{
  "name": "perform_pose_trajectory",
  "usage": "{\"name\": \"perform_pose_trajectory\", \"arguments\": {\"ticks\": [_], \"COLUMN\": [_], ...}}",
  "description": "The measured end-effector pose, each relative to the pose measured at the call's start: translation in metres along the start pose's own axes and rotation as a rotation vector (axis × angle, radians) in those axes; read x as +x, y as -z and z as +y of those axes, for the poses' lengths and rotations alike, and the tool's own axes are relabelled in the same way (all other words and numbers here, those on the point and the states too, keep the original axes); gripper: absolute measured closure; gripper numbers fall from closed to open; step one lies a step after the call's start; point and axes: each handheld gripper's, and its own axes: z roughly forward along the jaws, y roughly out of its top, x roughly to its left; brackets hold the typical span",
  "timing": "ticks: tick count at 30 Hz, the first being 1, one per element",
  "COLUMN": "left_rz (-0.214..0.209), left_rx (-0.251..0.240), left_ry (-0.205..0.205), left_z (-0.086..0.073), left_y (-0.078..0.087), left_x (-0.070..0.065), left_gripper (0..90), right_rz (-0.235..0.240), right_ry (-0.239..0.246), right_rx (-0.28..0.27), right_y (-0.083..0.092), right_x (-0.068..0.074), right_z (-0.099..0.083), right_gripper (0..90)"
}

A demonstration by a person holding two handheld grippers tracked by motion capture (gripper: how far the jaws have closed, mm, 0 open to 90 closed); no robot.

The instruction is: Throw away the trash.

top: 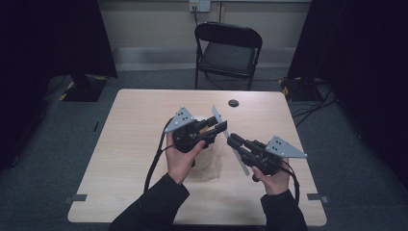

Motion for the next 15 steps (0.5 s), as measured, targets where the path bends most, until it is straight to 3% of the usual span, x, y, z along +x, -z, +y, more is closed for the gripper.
{"name": "perform_pose_trajectory", "arguments": {"ticks": [6, 8, 15], "left_rz": [-0.023, -0.031, -0.058], "left_rx": [-0.013, -0.015, -0.035], "left_ry": [0.011, -0.003, 0.009], "left_z": [-0.0007, -0.0004, 0.0013], "left_y": [0.0009, 0.0019, 0.0074], "left_x": [-0.002, -0.0034, -0.0035], "left_gripper": [74.5, 78.6, 80.2], "right_rz": [0.01, 0.018, 0.009], "right_ry": [-0.001, -0.005, -0.033], "right_rx": [0.014, 0.022, 0.0], "right_y": [-0.003, -0.0039, 0.0007], "right_x": [0.002, 0.0026, -0.0012], "right_z": [-0.0022, -0.0028, 0.0004], "right_gripper": [79.6, 78.5, 72.1]}}
